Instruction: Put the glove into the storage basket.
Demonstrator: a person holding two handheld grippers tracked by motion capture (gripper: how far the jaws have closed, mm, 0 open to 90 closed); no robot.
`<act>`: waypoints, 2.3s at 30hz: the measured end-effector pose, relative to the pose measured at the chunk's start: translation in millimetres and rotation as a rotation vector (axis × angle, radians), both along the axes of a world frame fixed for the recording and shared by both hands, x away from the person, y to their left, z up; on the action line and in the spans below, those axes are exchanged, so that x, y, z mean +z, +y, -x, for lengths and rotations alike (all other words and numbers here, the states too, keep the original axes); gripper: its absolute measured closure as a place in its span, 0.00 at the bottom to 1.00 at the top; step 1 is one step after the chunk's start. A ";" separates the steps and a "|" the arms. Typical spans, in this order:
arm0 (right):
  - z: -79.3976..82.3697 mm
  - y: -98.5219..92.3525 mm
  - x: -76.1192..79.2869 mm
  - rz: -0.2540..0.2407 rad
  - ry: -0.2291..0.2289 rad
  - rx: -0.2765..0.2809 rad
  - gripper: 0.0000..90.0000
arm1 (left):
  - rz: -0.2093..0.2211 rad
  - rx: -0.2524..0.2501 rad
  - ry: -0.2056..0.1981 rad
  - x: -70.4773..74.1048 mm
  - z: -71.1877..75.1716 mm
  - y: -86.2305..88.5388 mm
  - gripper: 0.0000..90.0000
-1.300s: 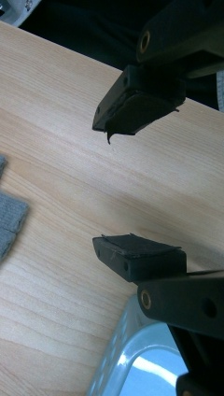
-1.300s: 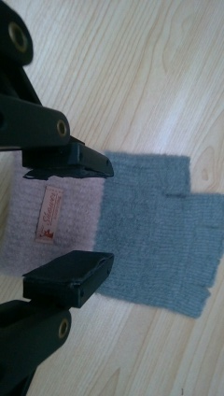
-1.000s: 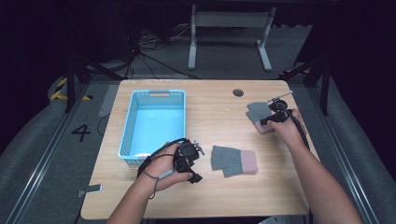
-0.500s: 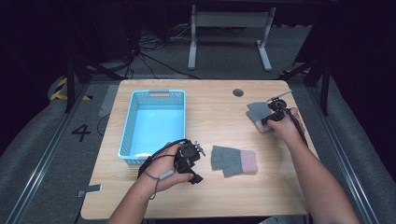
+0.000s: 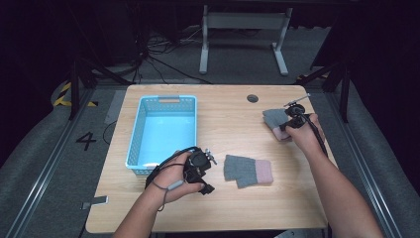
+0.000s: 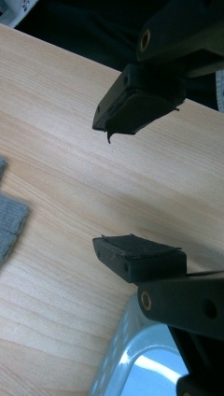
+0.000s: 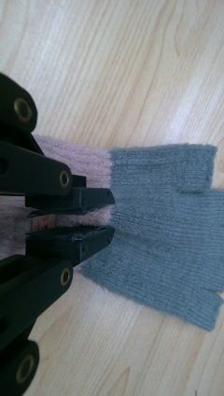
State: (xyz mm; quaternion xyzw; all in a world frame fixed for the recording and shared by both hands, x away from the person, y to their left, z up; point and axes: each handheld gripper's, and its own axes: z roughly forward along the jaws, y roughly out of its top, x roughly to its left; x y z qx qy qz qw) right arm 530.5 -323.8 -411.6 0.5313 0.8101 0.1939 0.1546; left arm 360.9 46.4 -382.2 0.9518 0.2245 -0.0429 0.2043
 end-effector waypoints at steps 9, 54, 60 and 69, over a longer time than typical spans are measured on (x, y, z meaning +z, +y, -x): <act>16.7 1.3 19.7 -0.022 -0.040 0.060 0.90 | -0.001 -0.001 0.001 0.0 0.5 -1.6 0.43; 127.5 71.8 74.6 -0.052 -0.060 0.665 0.90 | 0.056 0.008 -0.017 10.2 0.3 3.3 0.46; 132.6 80.2 59.9 -0.047 -0.026 0.726 0.90 | 0.068 0.014 -0.029 10.2 -0.6 4.6 0.47; 141.4 90.1 39.6 -0.037 0.038 0.772 0.90 | 0.121 0.014 -0.061 8.5 -3.2 8.3 0.53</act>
